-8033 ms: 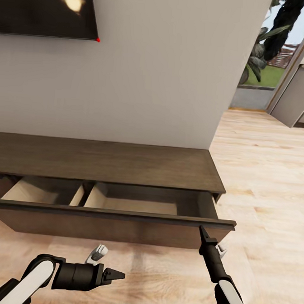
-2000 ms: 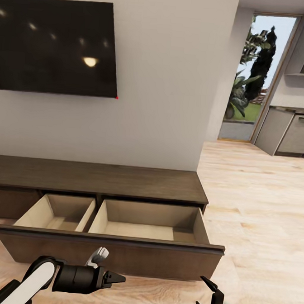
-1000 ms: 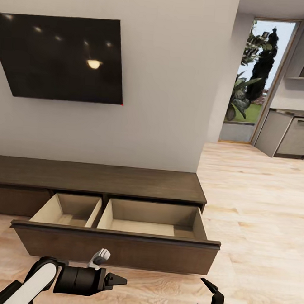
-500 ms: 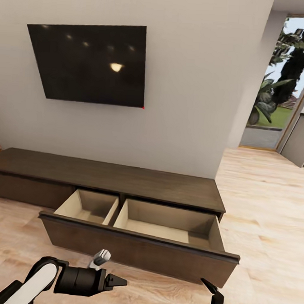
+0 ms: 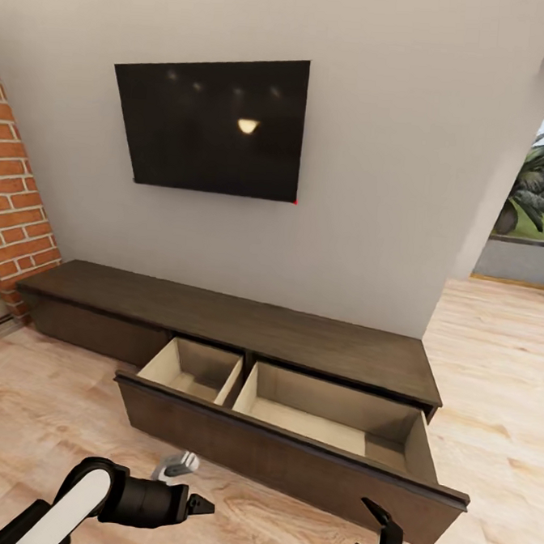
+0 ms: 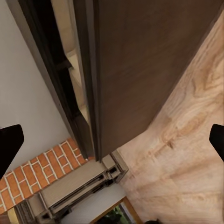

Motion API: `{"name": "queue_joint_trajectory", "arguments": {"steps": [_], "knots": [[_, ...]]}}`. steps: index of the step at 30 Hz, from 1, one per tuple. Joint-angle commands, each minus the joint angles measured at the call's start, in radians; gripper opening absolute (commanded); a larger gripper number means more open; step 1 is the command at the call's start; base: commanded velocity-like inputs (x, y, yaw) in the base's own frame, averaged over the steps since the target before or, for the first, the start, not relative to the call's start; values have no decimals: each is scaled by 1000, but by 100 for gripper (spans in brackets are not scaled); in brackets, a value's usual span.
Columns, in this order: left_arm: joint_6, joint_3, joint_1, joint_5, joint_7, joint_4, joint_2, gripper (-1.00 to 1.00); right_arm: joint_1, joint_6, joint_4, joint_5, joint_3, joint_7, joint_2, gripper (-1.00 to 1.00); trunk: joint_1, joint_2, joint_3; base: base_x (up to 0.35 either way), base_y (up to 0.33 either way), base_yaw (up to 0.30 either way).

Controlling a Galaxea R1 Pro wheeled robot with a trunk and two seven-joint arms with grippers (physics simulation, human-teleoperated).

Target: Place each of the two pumpkins and all three candles from the living room inside a cabinet in the living room (use any cabinet), then make sure every cabinet is closed, and position the cauldron so it is next to a table in the living room.

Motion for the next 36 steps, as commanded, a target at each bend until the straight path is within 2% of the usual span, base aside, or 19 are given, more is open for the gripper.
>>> {"name": "queue_joint_trajectory", "arguments": {"steps": [1, 3, 6, 9, 16, 25, 36], "knots": [[0, -2, -1, 10, 29, -1, -4, 100, 0, 6, 0, -3, -3, 0, 0, 100, -4, 7, 2, 0, 0, 121], [0, 0, -1, 10, 113, -1, -27, 100, 0, 5, 0, -3, -3, -1, 0, 100, -8, 14, 5, 0, 0, 59], [-1, 2, -1, 11, 180, -1, -43, 100, 0, 5, 0, -3, -3, -1, 0, 100, -8, 14, 5, 0, 0, 22], [-1, 3, -1, 11, 210, -1, -52, 100, 0, 5, 0, -3, -3, -1, 0, 100, -8, 14, 5, 0, 0, 6], [-2, 6, -1, 9, 225, -1, -56, 100, 0, 4, 0, -3, -3, -1, 0, 100, -8, 14, 5, -8, 0, 1], [-2, 8, -1, 9, 226, 1, -56, 100, 0, 4, 0, -3, -3, -1, 4, 100, -8, 14, 5, -203, 0, 0], [-2, 8, -1, 8, 226, 1, -57, 100, 0, -21, 0, -3, -3, -2, 9, 100, -8, 14, 5, -12, -9, 0]]}}
